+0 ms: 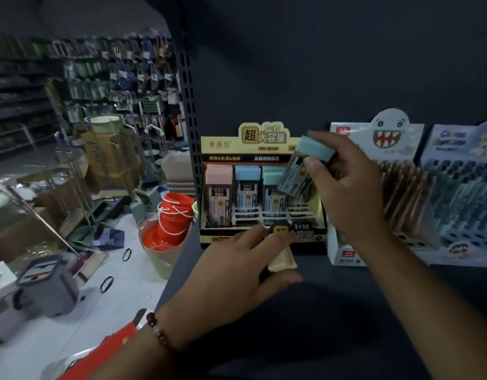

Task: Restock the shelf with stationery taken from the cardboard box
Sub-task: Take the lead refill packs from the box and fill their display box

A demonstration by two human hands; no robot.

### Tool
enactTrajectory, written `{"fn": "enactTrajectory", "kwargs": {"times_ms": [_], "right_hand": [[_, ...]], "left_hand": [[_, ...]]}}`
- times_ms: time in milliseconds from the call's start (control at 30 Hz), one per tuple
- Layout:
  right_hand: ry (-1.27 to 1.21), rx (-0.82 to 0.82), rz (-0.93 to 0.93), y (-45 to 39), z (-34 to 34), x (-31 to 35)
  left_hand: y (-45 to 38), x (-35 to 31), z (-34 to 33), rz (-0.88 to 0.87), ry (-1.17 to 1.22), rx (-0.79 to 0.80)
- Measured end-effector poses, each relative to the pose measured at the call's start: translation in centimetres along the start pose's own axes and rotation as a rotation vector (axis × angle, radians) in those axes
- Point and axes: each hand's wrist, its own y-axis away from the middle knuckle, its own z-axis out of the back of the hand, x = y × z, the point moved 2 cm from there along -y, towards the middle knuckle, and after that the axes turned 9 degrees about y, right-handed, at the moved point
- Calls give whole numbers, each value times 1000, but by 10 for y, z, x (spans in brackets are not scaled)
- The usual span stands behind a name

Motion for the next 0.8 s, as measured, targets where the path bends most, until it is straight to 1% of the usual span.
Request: {"fn": "enactTrajectory", "kwargs": {"times_ms": [100,367,500,700,800], "right_hand": [[83,25,53,-3,-2,-4],[67,104,74,1,-9,-8],[42,119,47,4,-11,-9],[70,142,22,6,-14,-10],[99,127,18,7,-14,-11]], "left_hand": [[-1,1,0,20,4,10],[1,3,1,107,79,-27],[1,3,2,124,65,-29],[1,4,3,149,107,-42],[2,4,3,165,115,-47]]}}
